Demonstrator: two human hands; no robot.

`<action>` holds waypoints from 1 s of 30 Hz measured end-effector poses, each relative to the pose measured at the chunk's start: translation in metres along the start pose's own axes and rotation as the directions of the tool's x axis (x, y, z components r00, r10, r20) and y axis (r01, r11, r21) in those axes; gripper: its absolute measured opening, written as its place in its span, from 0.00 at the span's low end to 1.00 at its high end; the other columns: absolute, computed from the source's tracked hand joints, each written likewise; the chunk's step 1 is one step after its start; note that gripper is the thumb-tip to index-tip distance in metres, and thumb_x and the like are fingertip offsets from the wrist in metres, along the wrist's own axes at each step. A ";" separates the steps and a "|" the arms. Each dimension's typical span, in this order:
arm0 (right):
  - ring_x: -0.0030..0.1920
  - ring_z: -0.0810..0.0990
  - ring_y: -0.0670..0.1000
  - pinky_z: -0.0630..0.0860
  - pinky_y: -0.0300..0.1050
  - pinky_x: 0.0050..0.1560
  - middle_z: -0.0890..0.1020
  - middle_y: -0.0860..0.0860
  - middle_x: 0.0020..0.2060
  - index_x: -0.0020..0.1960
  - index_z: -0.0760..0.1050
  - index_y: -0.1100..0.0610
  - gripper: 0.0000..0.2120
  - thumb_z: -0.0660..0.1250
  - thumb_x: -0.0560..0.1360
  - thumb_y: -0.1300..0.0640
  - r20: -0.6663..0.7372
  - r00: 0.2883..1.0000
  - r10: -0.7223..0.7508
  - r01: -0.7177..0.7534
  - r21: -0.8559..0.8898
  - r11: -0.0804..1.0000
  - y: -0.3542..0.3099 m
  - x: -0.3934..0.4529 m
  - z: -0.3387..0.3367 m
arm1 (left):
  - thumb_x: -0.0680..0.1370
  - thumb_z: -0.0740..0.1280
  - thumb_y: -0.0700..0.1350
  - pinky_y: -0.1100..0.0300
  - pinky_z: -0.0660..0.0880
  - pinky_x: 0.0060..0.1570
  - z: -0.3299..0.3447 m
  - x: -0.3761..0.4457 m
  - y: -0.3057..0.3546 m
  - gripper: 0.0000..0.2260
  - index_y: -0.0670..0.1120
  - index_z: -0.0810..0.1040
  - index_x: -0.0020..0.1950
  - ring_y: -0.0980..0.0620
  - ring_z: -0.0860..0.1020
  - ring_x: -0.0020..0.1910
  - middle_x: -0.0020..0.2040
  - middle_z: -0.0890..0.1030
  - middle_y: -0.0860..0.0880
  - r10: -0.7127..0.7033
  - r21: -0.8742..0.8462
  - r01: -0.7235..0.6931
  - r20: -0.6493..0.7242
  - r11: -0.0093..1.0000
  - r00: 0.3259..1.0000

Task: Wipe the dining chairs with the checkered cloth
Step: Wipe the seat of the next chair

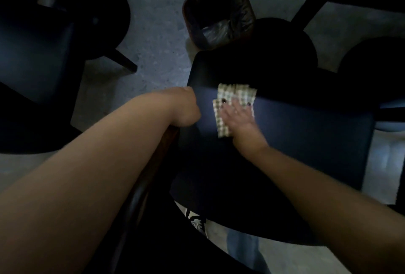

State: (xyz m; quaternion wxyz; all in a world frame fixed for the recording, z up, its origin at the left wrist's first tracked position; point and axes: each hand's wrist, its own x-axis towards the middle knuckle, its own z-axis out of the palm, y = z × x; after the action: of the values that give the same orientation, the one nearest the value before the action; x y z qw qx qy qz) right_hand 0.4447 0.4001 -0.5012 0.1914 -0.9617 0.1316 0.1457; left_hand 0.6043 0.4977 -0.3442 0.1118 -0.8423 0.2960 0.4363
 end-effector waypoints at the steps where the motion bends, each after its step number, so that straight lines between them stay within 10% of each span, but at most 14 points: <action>1: 0.76 0.48 0.62 0.39 0.62 0.72 0.58 0.56 0.76 0.76 0.58 0.60 0.39 0.60 0.66 0.74 -0.021 0.998 -0.052 0.052 -0.007 0.999 -0.008 -0.015 0.008 | 0.81 0.59 0.44 0.58 0.65 0.55 0.000 0.000 0.000 0.23 0.41 0.60 0.75 0.42 0.68 0.69 0.73 0.65 0.41 -0.005 0.003 0.005 0.001 1.000 1.000; 4: 0.66 0.69 0.70 0.58 0.73 0.61 0.74 0.62 0.65 0.66 0.72 0.66 0.36 0.68 0.57 0.75 -0.052 0.982 -0.184 0.181 -0.045 0.982 -0.021 -0.056 0.029 | 0.81 0.59 0.43 0.58 0.66 0.55 0.002 0.000 0.003 0.22 0.41 0.61 0.75 0.42 0.69 0.68 0.73 0.66 0.40 -0.016 0.023 0.016 0.012 1.000 1.000; 12: 0.61 0.77 0.60 0.72 0.64 0.57 0.79 0.55 0.61 0.60 0.79 0.60 0.37 0.79 0.51 0.64 0.089 0.964 -0.249 0.255 -0.070 0.964 -0.047 -0.104 0.032 | 0.80 0.60 0.45 0.58 0.65 0.50 0.003 0.000 0.004 0.22 0.41 0.62 0.73 0.41 0.71 0.65 0.70 0.70 0.40 0.021 0.169 -0.023 0.015 0.985 1.000; 18: 0.77 0.48 0.59 0.32 0.50 0.72 0.58 0.56 0.75 0.74 0.62 0.61 0.33 0.60 0.69 0.70 0.204 0.947 -0.249 0.171 0.337 0.926 -0.047 -0.135 0.021 | 0.80 0.62 0.45 0.51 0.64 0.69 0.025 0.025 0.042 0.35 0.39 0.44 0.78 0.36 0.60 0.74 0.78 0.48 0.36 0.149 0.328 -0.190 0.147 0.925 0.978; 21: 0.73 0.58 0.61 0.49 0.52 0.73 0.67 0.61 0.70 0.69 0.69 0.65 0.32 0.61 0.65 0.78 -0.064 0.998 0.025 0.015 0.566 0.824 -0.028 -0.131 -0.013 | 0.79 0.65 0.43 0.43 0.56 0.73 0.032 0.044 0.057 0.42 0.41 0.34 0.78 0.31 0.47 0.76 0.77 0.36 0.36 0.132 0.321 -0.169 0.133 0.932 0.982; 25: 0.68 0.69 0.62 0.61 0.50 0.71 0.72 0.64 0.66 0.67 0.71 0.67 0.26 0.59 0.70 0.79 -0.373 0.824 0.426 -0.131 0.607 0.784 0.035 -0.071 -0.057 | 0.75 0.71 0.54 0.36 0.51 0.73 0.046 0.068 0.065 0.49 0.40 0.38 0.78 0.29 0.39 0.74 0.77 0.38 0.33 0.149 0.291 -0.181 0.129 0.939 0.980; 30: 0.75 0.59 0.57 0.52 0.50 0.75 0.62 0.58 0.74 0.76 0.59 0.58 0.29 0.54 0.75 0.70 -0.192 0.873 0.449 -0.359 0.373 0.856 0.115 0.029 -0.090 | 0.70 0.75 0.58 0.34 0.52 0.72 0.066 0.077 0.066 0.58 0.40 0.33 0.77 0.24 0.37 0.72 0.75 0.32 0.33 0.124 0.285 -0.149 0.104 0.947 0.987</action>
State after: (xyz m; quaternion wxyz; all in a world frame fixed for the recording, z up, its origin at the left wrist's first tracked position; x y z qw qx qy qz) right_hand 0.4569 0.2551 -0.4693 0.2925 -0.8773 0.3796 0.0257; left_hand 0.5553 0.4431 -0.4403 0.2168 -0.7748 0.4097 0.4298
